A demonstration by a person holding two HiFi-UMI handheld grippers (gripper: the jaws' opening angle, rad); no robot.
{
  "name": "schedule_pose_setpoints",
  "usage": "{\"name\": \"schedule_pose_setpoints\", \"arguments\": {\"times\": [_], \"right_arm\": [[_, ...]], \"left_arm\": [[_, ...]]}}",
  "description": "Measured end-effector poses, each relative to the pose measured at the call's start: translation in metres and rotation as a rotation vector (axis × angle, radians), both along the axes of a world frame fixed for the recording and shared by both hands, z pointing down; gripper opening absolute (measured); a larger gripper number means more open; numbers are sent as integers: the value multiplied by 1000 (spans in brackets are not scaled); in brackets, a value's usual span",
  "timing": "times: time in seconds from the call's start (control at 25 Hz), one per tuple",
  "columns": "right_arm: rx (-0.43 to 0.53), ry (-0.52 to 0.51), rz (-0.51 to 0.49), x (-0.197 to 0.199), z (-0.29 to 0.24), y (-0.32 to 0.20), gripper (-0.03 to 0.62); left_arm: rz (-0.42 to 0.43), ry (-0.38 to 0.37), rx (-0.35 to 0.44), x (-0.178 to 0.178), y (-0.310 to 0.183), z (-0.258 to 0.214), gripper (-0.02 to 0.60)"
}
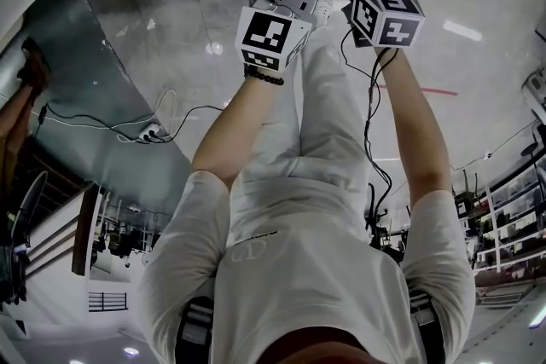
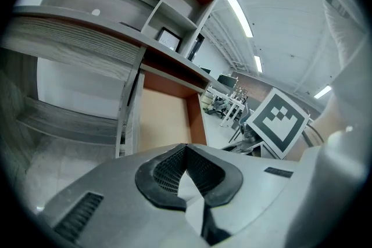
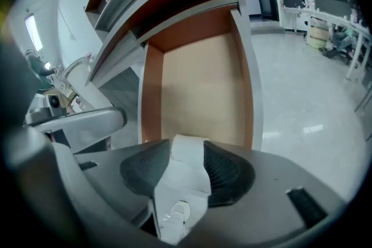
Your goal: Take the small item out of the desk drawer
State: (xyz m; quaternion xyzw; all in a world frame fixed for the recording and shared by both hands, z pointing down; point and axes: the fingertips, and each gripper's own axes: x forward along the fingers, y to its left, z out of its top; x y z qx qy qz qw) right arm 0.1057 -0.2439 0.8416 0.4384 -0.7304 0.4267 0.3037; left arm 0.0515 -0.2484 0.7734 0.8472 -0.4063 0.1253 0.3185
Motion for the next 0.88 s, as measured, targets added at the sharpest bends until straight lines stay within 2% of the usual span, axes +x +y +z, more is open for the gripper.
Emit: {"name": "schedule_pose_setpoints", "arguments": {"times": [0.4,0.48,0.88], "right_arm": [[-30,21,0,-4,12,-2,184],[-46,12,-3,-5,14,-1,261],[-85,65,-2,-4,21,-3,262]], "left_arm": [[-8,12,-14,-5,-3,6,-2],[-9,14,-15,-5,-4,6,-2],[-8,22,-19,-5,-5,6,-2]]}}
